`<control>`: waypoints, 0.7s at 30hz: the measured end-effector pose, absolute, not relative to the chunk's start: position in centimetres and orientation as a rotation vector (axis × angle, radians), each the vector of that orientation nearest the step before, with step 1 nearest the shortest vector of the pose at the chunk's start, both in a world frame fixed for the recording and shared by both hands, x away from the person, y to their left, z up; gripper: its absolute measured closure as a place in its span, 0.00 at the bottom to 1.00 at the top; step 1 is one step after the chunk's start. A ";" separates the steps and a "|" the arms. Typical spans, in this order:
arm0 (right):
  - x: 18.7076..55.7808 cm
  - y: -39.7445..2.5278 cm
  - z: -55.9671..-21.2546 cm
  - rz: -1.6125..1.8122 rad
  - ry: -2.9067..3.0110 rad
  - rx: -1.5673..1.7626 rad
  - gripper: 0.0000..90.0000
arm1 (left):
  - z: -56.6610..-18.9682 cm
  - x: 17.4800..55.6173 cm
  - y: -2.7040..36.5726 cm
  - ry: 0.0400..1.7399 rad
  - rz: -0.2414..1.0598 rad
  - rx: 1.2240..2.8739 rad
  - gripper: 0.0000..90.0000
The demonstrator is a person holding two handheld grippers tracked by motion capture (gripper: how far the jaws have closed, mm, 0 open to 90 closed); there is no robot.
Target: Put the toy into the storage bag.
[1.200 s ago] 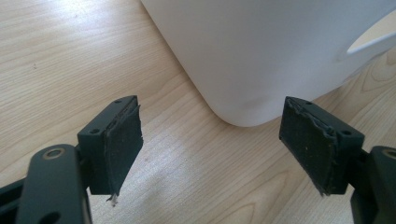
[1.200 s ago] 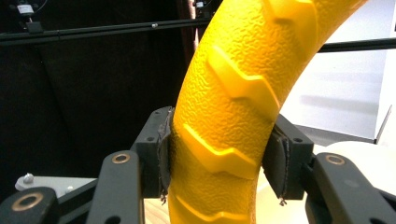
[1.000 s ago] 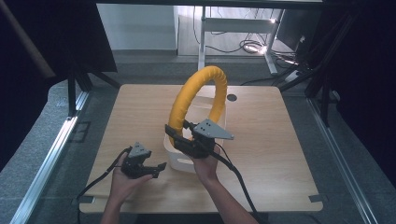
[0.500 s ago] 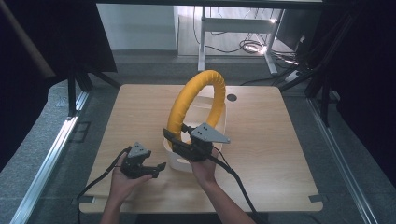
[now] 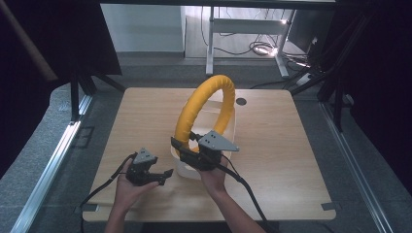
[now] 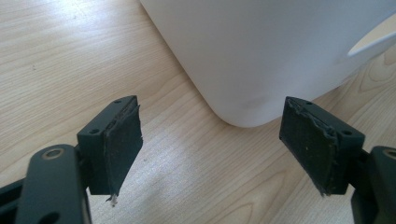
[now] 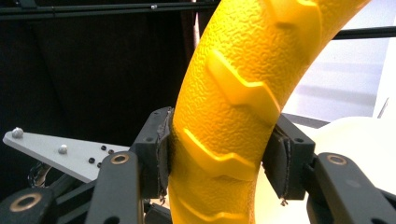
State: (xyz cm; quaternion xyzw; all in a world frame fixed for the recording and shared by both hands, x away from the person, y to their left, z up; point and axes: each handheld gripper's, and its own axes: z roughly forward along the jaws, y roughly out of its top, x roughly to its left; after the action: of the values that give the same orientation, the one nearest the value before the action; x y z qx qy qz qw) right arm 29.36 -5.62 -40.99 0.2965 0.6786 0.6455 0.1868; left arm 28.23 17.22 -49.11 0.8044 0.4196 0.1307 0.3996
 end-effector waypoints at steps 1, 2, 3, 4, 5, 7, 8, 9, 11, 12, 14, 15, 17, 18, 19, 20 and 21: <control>29.4 -5.6 -41.0 1.817 1.911 0.835 0.53 | -49.1 28.2 17.2 1.062 0.331 2.035 0.23; 29.3 -5.6 -41.0 1.813 1.913 0.835 0.53 | -49.1 28.2 17.2 1.061 0.329 2.036 0.23; 29.3 -5.6 -41.1 1.800 1.922 0.839 0.53 | -49.1 28.2 17.2 1.061 0.329 2.036 0.23; 29.2 -5.6 -41.1 1.790 1.925 0.837 0.53 | -49.1 28.2 17.2 1.061 0.330 2.036 0.23; 29.2 -5.6 -41.1 1.790 1.925 0.837 0.53 | -49.1 28.2 17.2 1.061 0.330 2.036 0.23; 29.2 -5.6 -41.1 1.781 1.931 0.840 0.52 | -49.1 28.2 17.2 1.060 0.331 2.036 0.23; 29.2 -5.6 -41.1 1.778 1.934 0.844 0.51 | -49.1 28.2 17.2 1.061 0.331 2.035 0.23; 29.2 -5.6 -41.2 1.774 1.937 0.844 0.51 | -49.1 28.2 17.2 1.061 0.331 2.036 0.23; 29.2 -5.6 -41.2 1.776 1.942 0.854 0.51 | -49.1 28.2 17.2 1.060 0.331 2.038 0.23; 29.3 -5.6 -41.3 1.774 1.945 0.853 0.50 | -49.1 28.2 17.2 1.059 0.329 2.038 0.23; 29.3 -5.6 -41.4 1.765 1.952 0.854 0.49 | -49.1 28.2 17.2 1.058 0.329 2.039 0.23; 29.3 -5.6 -41.4 1.763 1.955 0.855 0.49 | -49.1 28.2 17.2 1.058 0.329 2.039 0.23; 29.4 -5.6 -41.5 1.755 1.968 0.861 0.48 | -49.1 28.2 17.2 1.058 0.329 2.038 0.23; 29.4 -5.7 -41.5 1.749 1.973 0.866 0.48 | -49.1 28.2 17.2 1.059 0.329 2.038 0.23; 29.4 -5.7 -41.5 1.749 1.973 0.866 0.48 | -49.1 28.2 17.2 1.059 0.329 2.038 0.23; 29.4 -5.7 -41.5 1.751 1.972 0.870 0.48 | -49.1 28.2 17.2 1.057 0.330 2.039 0.23; 29.5 -5.8 -41.5 1.752 1.974 0.868 0.48 | -49.1 28.2 17.2 1.057 0.329 2.040 0.23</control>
State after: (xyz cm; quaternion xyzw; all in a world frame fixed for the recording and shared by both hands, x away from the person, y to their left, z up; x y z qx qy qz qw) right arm 29.46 -5.78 -41.53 0.3072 0.6988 0.6202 0.1805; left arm 28.22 17.17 -49.11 0.8059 0.4176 0.1298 0.3991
